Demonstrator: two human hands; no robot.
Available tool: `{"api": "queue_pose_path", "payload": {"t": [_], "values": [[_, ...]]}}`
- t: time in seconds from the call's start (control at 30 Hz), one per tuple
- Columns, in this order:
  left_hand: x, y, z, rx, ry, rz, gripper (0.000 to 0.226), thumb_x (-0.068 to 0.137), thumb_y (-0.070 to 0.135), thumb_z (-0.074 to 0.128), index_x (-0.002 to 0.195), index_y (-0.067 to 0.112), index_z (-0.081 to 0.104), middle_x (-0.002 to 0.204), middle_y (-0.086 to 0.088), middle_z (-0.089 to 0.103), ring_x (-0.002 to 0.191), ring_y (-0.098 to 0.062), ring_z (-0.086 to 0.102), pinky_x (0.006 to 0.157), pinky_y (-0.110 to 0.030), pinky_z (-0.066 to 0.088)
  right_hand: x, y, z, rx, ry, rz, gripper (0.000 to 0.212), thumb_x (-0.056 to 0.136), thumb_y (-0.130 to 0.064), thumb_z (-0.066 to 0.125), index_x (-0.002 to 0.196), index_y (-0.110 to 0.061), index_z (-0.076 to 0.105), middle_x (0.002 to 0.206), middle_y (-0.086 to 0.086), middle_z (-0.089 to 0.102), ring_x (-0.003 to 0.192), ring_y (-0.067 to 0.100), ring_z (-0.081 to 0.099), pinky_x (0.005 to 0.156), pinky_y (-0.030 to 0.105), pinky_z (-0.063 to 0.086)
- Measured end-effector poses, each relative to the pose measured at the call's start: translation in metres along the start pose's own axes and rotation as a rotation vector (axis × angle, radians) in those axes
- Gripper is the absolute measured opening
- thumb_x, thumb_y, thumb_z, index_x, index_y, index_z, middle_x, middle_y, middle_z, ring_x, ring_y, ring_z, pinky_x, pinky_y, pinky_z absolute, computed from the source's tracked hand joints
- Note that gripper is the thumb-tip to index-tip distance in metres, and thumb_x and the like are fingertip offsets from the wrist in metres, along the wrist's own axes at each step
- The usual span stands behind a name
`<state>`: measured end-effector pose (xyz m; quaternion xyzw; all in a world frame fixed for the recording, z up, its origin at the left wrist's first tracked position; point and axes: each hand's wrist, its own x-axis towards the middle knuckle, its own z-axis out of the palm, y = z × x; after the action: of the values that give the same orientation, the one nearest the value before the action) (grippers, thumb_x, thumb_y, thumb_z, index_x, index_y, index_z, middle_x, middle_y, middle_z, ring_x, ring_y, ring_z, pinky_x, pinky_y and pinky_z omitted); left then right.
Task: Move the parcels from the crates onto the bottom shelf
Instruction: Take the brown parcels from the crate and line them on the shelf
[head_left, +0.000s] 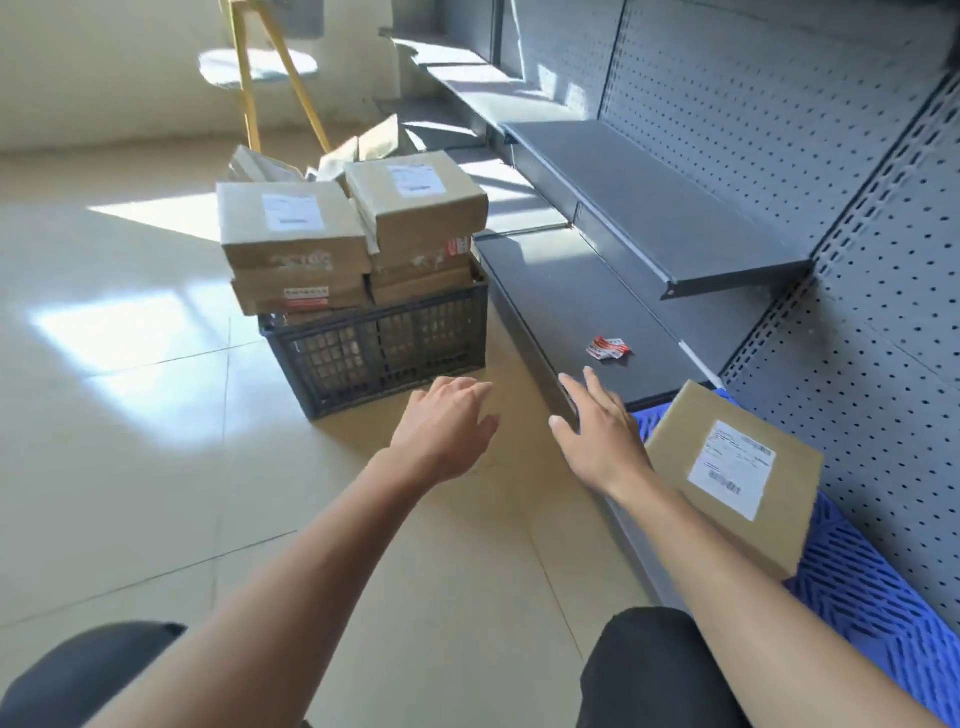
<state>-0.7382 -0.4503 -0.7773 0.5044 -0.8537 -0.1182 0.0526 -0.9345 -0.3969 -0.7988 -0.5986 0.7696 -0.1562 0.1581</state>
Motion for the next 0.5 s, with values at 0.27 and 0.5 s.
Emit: {"api": "queue_pose_path", "payload": {"t": [0.27, 0.5], "values": [[-0.041, -0.111, -0.057, -0.002, 0.061, -0.207, 0.051, 0.103, 0.045, 0.045, 0.150, 0.024, 0.046, 0.152, 0.000, 0.050, 0.141, -0.025, 0.041, 0.111, -0.051, 0.039, 0.028, -0.135, 0.014, 0.048, -0.062, -0.232, 0.061, 0.100, -0.033, 0.053, 0.156, -0.026, 0.030, 0.167, 0.006, 0.012, 0.149, 0.029, 0.023, 0.118, 0.043, 0.023], [-0.028, -0.133, -0.073, 0.039, 0.096, -0.265, 0.049, 0.104, 0.044, 0.045, 0.148, 0.023, 0.047, 0.149, 0.000, 0.053, 0.136, -0.026, 0.045, 0.108, -0.050, 0.042, 0.065, -0.146, 0.010, 0.004, -0.114, -0.289, 0.062, 0.101, -0.033, 0.051, 0.157, -0.027, 0.026, 0.168, 0.006, 0.006, 0.151, 0.028, 0.018, 0.118, 0.045, 0.023]]}}
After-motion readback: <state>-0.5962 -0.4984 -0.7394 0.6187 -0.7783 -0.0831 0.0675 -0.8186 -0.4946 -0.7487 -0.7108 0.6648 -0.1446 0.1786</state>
